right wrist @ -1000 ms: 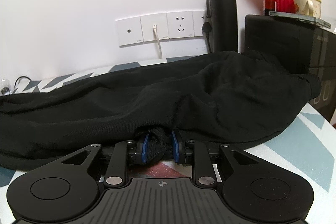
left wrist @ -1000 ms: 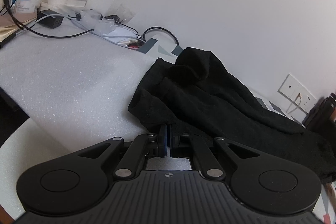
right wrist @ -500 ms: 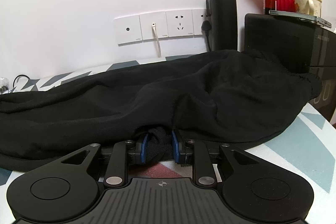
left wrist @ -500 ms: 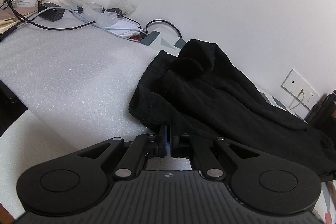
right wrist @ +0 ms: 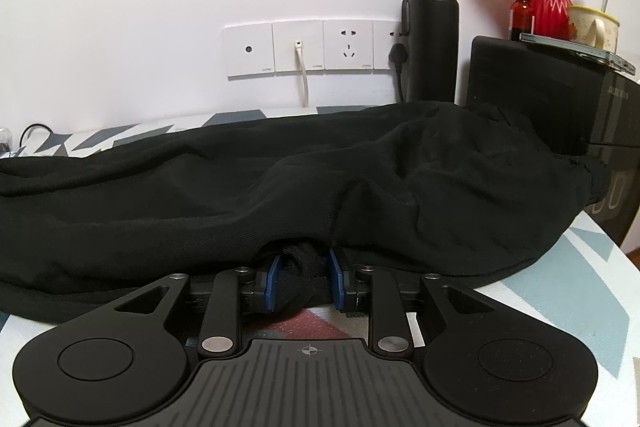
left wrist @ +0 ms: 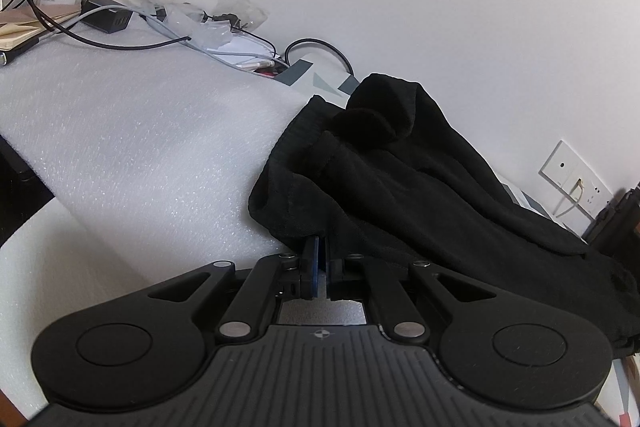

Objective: Fold clothes

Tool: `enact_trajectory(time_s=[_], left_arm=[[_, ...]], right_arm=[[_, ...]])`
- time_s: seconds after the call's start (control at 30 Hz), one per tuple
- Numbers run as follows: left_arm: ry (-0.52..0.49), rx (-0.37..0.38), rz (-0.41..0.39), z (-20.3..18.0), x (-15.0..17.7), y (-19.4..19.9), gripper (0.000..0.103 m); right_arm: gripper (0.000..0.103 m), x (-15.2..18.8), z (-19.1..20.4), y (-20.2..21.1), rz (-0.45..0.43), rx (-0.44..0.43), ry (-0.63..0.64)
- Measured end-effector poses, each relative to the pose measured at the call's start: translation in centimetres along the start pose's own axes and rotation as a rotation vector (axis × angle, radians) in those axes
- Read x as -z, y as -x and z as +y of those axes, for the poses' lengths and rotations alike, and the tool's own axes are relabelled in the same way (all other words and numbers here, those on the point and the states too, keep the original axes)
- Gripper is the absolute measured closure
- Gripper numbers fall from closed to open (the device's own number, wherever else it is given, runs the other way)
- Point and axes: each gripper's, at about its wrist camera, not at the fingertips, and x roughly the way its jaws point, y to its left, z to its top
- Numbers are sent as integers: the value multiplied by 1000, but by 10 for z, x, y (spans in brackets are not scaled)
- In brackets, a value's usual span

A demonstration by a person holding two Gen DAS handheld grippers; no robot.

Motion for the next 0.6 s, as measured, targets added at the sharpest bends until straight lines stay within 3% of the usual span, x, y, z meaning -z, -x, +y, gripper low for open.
enact_trajectory(time_s=[0.6], left_arm=[[-47,-41,-12,-8,5,1,95]], right_arm=[[76,0,7,-2,3,20,35]])
